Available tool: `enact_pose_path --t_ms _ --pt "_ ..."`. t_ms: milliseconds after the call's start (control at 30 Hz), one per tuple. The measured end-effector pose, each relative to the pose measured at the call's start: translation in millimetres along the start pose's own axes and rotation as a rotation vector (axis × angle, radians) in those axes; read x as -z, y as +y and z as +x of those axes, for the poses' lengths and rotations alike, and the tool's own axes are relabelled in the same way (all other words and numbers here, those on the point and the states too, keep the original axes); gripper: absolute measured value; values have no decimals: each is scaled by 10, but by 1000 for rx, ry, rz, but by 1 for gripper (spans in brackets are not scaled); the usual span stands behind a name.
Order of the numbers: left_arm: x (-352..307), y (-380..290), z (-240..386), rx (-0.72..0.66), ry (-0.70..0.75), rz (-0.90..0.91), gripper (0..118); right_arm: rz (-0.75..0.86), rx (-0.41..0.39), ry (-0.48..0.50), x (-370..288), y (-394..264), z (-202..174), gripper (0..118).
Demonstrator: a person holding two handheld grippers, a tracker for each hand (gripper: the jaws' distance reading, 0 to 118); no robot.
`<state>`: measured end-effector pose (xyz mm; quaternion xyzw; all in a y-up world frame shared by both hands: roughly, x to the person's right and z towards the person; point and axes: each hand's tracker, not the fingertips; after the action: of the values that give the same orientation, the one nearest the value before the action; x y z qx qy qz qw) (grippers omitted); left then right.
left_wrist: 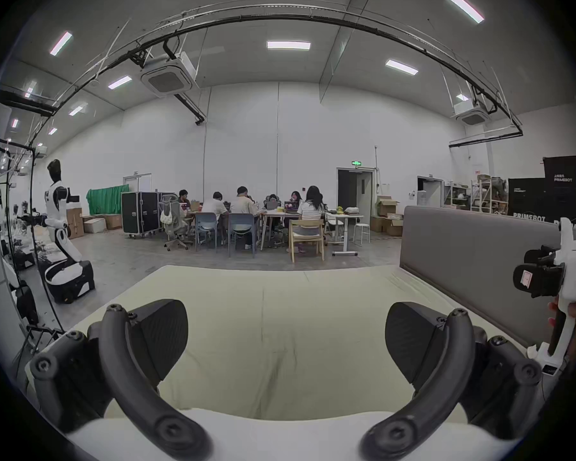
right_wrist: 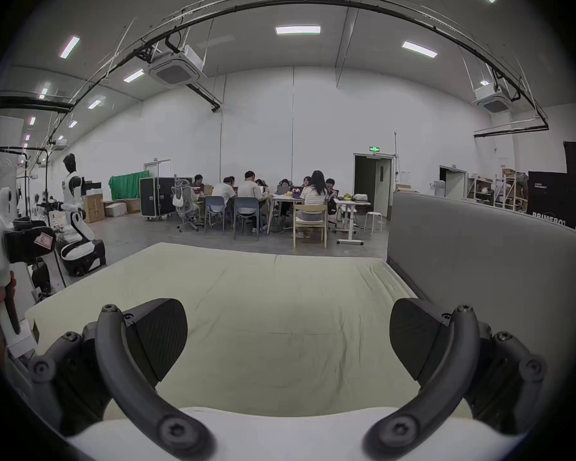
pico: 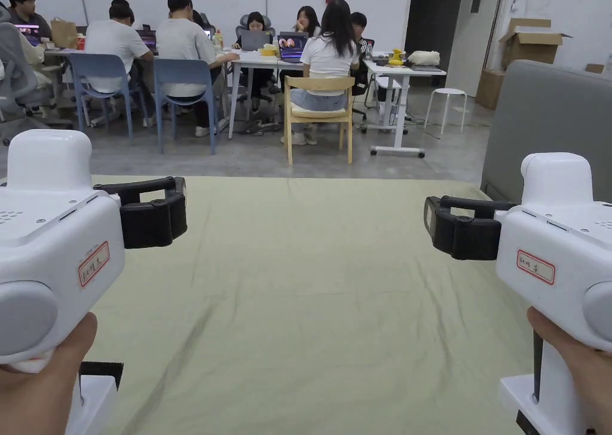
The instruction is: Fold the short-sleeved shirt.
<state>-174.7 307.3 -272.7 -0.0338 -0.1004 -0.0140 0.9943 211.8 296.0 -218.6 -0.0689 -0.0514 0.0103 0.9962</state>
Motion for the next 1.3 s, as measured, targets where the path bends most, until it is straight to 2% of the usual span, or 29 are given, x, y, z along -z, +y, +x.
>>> enact_pose_path --t_ms 1300 --pt "46 -76 -22 -10 7 -39 118 -18 -1 14 27 -44 -36 118"
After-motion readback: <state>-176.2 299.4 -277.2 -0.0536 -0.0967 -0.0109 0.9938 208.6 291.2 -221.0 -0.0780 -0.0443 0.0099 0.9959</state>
